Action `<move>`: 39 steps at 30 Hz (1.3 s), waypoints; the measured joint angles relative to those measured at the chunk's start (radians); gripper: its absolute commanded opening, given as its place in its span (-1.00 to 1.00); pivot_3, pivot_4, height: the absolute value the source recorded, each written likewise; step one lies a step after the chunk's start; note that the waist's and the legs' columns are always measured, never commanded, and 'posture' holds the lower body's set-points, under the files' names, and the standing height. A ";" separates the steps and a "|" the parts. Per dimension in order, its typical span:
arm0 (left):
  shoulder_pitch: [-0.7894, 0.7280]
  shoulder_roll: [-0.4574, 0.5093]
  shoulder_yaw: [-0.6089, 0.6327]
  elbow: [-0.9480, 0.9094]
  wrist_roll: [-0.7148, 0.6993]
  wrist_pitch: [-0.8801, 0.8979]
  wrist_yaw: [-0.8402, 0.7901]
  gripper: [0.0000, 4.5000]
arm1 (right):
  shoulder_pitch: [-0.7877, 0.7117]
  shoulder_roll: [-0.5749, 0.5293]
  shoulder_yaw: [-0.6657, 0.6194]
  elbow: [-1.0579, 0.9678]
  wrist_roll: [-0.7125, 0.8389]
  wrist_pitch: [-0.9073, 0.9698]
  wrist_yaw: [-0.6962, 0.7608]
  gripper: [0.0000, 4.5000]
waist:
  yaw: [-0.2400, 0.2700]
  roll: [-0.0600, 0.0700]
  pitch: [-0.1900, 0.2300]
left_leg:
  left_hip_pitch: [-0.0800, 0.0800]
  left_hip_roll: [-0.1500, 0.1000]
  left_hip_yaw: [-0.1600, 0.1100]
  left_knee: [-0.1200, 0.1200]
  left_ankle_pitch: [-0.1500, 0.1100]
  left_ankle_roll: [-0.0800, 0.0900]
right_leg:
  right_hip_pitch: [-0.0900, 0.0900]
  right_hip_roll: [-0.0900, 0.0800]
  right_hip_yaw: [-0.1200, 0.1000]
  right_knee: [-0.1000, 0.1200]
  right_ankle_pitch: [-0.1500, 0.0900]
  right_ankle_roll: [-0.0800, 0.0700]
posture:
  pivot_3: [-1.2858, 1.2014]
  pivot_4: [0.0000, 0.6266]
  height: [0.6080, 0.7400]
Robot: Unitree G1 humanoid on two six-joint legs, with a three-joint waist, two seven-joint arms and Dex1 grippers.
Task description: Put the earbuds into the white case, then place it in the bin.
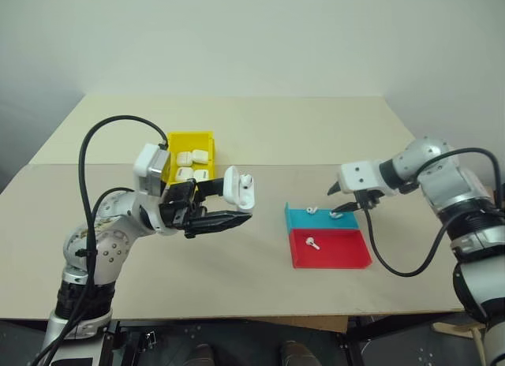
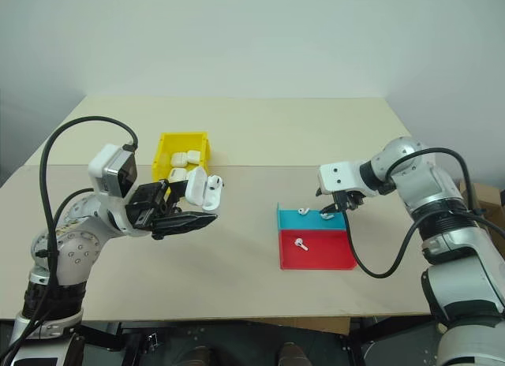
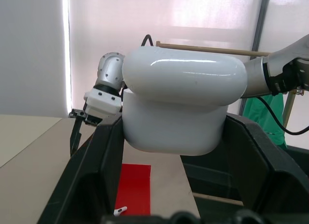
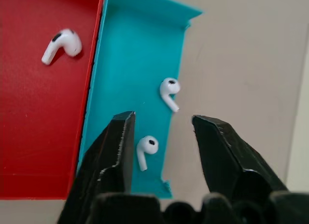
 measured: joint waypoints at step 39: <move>0.052 0.009 0.023 -0.081 -0.039 0.004 0.036 0.25 | -0.142 0.149 0.042 0.453 -0.284 -0.183 -0.156 -0.09 | -0.003 0.001 0.000 | 0.002 0.000 0.000 0.000 0.000 -0.001 | 0.002 0.000 0.000 0.001 0.000 0.000 | 0.03 -0.52 1.00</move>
